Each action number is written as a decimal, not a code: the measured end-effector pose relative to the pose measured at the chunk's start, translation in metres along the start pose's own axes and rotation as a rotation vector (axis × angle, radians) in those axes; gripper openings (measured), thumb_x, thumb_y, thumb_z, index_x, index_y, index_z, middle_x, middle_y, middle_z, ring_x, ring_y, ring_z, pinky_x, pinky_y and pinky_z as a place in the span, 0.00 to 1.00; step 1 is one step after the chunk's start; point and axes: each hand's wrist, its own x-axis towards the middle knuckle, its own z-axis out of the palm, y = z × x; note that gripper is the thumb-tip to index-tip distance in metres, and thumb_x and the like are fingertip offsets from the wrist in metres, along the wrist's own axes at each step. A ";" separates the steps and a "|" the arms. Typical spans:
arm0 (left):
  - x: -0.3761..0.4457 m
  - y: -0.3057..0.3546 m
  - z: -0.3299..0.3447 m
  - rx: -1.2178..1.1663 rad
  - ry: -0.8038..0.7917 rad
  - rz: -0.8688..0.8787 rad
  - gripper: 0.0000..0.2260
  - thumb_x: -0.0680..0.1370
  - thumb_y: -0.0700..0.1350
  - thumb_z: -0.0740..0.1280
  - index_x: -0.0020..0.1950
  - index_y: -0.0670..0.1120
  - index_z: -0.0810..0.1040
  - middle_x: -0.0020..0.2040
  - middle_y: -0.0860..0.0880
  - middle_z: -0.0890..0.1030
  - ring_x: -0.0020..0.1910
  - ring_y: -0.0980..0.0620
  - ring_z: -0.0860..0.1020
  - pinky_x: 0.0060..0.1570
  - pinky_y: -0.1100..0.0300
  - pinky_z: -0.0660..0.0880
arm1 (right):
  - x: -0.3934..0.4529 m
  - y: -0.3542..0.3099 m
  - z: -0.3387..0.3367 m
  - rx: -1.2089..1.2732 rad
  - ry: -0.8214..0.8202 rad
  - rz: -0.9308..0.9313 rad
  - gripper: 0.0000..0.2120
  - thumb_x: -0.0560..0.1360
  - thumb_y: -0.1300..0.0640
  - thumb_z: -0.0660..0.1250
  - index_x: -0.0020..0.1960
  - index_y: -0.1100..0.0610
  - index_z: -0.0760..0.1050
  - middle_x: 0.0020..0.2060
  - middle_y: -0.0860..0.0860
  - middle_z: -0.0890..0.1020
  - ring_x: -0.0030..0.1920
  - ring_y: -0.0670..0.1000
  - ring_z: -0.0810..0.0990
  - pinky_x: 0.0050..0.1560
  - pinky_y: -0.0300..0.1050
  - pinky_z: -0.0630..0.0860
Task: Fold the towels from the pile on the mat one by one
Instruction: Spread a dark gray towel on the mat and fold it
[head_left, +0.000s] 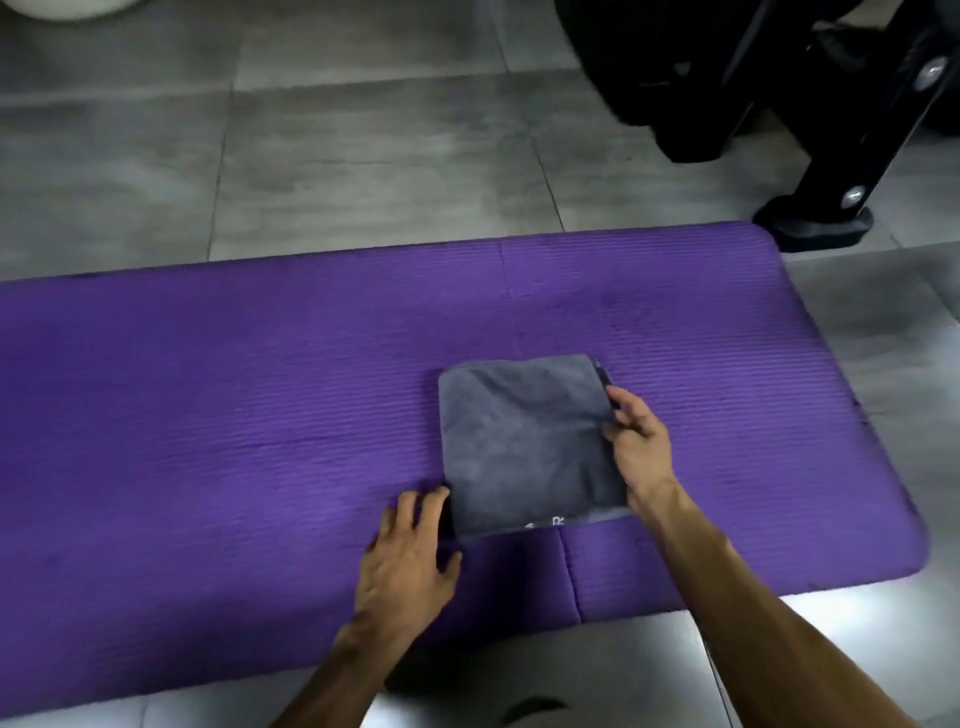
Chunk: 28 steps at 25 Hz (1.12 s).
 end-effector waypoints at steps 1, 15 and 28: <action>0.001 0.000 0.003 0.005 0.010 -0.013 0.31 0.68 0.57 0.72 0.69 0.53 0.67 0.60 0.49 0.75 0.56 0.45 0.77 0.44 0.50 0.79 | 0.005 0.004 -0.004 0.034 -0.002 0.002 0.23 0.72 0.78 0.60 0.59 0.57 0.77 0.45 0.51 0.82 0.44 0.44 0.80 0.49 0.37 0.77; -0.043 0.009 0.011 -0.039 0.013 0.227 0.27 0.63 0.60 0.68 0.61 0.56 0.71 0.52 0.53 0.80 0.47 0.52 0.79 0.37 0.61 0.79 | 0.007 0.003 -0.041 -0.258 -0.408 0.079 0.25 0.69 0.75 0.69 0.55 0.48 0.81 0.51 0.52 0.82 0.49 0.48 0.78 0.51 0.43 0.75; 0.061 0.011 -0.042 0.312 -0.468 0.221 0.55 0.69 0.64 0.71 0.79 0.48 0.36 0.78 0.51 0.33 0.76 0.51 0.33 0.74 0.40 0.37 | 0.041 -0.005 0.003 -0.426 -0.448 -0.216 0.22 0.70 0.74 0.69 0.58 0.54 0.78 0.59 0.52 0.77 0.60 0.50 0.76 0.65 0.37 0.69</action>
